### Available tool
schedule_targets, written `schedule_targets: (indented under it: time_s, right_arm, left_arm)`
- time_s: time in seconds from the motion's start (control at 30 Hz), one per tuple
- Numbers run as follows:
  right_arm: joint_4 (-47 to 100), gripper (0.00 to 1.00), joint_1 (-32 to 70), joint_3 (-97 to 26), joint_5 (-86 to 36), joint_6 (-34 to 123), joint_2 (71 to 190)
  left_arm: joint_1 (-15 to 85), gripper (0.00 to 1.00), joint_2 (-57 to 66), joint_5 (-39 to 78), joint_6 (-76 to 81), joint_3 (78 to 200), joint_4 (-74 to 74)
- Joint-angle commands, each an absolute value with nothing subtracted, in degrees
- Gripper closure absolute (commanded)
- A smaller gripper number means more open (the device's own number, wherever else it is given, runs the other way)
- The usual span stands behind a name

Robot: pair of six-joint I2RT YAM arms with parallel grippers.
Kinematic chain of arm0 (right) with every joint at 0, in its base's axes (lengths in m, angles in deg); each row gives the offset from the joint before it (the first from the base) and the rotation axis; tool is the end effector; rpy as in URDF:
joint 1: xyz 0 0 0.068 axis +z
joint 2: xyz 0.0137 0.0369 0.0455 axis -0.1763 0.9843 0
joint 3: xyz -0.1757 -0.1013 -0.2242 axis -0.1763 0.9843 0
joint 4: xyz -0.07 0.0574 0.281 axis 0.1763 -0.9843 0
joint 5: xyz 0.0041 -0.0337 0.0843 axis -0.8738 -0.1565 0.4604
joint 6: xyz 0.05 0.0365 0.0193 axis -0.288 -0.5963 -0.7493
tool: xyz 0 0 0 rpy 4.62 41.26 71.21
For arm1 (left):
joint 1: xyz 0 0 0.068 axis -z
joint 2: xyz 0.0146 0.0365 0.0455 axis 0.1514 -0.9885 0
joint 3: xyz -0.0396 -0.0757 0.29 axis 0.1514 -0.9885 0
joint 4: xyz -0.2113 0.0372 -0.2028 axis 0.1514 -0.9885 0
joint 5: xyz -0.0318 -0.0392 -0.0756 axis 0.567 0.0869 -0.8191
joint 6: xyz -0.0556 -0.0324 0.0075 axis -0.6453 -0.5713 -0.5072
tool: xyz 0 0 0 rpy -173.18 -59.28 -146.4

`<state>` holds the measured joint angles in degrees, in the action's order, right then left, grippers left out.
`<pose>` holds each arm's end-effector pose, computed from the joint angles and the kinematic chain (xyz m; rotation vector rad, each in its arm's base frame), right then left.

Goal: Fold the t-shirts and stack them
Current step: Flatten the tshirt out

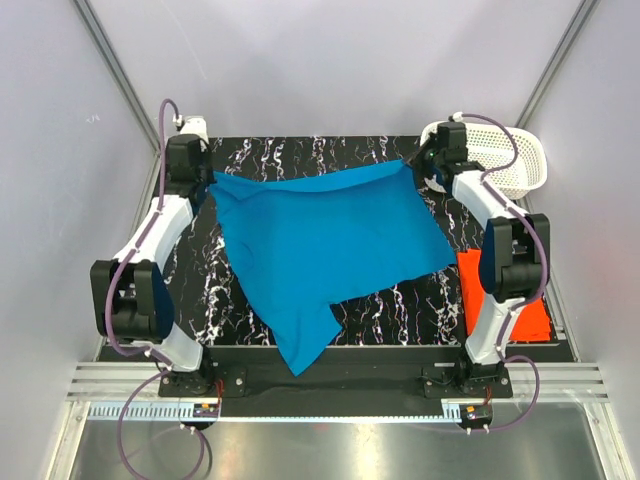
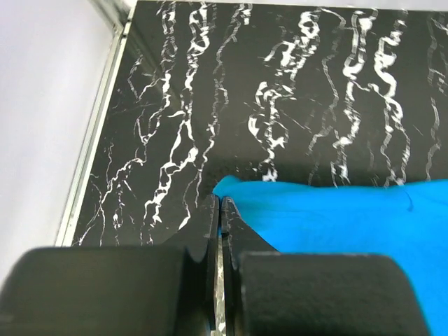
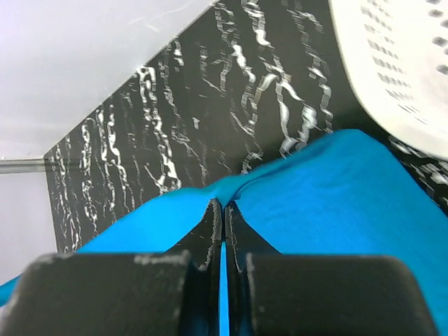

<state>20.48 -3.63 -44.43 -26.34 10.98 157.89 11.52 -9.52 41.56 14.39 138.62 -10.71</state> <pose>0.4969 0.0623 0.2722 0.5617 2.0814 0.5948 0.4137 -0.0084 0.3229 -0.0950 2.0254 0.2160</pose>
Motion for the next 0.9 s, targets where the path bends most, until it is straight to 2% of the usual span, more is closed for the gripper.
schedule_targets:
  time_s: [0.0,0.23,0.33,0.4,0.53,0.63,0.67,0.77,0.87]
  right_arm:
    - [25.14,1.00,-2.15,-50.99,-24.34,13.06,159.29]
    - [24.26,1.00,-0.49,-55.91,-24.34,14.82,159.82]
    - [24.17,1.00,-0.04,-61.61,-23.47,14.21,162.44]
    - [24.17,1.00,-0.04,-67.24,-23.72,13.07,164.03]
    - [23.47,1.00,-0.04,-80.41,-25.13,11.31,169.04]
    - [19.35,1.00,-0.04,-95.78,-25.13,10.17,175.52]
    - [16.29,1.00,-0.04,-104.43,-25.31,10.08,176.94]
    - [13.37,1.00,-0.13,-115.12,-26.18,9.55,179.50]
    - [13.36,1.00,-0.04,-113.41,-26.71,9.63,174.70]
  left_arm:
    - [9.50,1.00,-11.74,38.05,10.83,144.61,-4.83]
    - [8.80,1.00,-10.95,31.45,5.82,153.21,-8.35]
    - [8.80,1.00,-10.60,29.34,3.80,162.06,-8.35]
    - [8.80,1.00,-11.82,29.07,3.18,167.00,-8.53]
    - [7.23,1.00,-16.55,29.07,2.74,186.12,-10.01]
    - [5.21,1.00,-19.64,28.63,0.02,197.21,-9.94]
    - [4.67,1.00,-19.83,28.20,-0.86,199.17,-9.59]
    - [2.39,1.00,-17.82,25.13,-4.81,200.78,-6.69]
    - [-1.38,1.00,-14.05,21.27,-10.16,196.50,-4.93]
